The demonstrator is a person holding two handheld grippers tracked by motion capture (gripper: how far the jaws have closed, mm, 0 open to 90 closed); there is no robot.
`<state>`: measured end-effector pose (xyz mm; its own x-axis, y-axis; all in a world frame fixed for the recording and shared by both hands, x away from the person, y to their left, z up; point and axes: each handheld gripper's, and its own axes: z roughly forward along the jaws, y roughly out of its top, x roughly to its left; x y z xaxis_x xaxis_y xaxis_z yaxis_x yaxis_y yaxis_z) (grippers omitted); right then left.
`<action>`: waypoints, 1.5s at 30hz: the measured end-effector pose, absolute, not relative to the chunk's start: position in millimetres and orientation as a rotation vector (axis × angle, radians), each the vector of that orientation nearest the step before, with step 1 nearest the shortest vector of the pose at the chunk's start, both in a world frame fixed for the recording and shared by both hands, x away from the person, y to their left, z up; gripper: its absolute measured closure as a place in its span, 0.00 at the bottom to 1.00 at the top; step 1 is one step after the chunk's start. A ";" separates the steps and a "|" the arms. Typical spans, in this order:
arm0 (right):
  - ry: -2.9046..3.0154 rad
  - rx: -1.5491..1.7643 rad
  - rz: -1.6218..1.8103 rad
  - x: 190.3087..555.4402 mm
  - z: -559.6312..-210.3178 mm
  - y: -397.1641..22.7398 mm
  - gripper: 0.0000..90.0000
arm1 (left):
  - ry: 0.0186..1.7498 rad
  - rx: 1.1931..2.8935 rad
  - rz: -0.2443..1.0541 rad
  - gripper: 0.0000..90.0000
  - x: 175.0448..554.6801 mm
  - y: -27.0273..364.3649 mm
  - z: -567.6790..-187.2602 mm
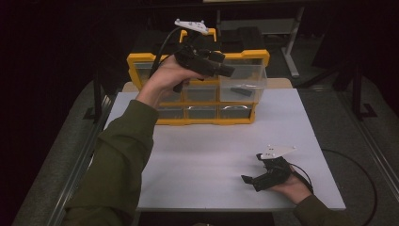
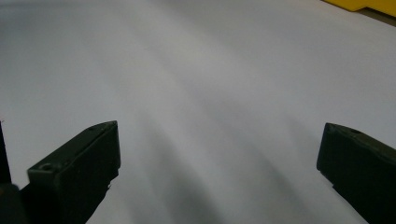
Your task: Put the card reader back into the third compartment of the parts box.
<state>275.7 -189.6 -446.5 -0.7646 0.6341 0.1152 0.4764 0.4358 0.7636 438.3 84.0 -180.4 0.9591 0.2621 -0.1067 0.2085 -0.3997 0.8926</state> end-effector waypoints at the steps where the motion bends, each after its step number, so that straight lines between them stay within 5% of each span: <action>1: 2.496 0.979 1.236 275.8 -446.7 -189.9 0.00 | 0.337 1.996 0.067 0.28 437.2 87.6 -180.3; 23: 2.506 0.987 1.212 276.3 -447.9 -189.1 0.00 | 0.408 1.989 0.155 0.14 408.4 163.3 -216.8; 45: 2.502 0.986 1.219 276.1 -447.5 -189.3 0.00 | 0.466 2.015 0.206 0.01 379.8 192.2 -270.2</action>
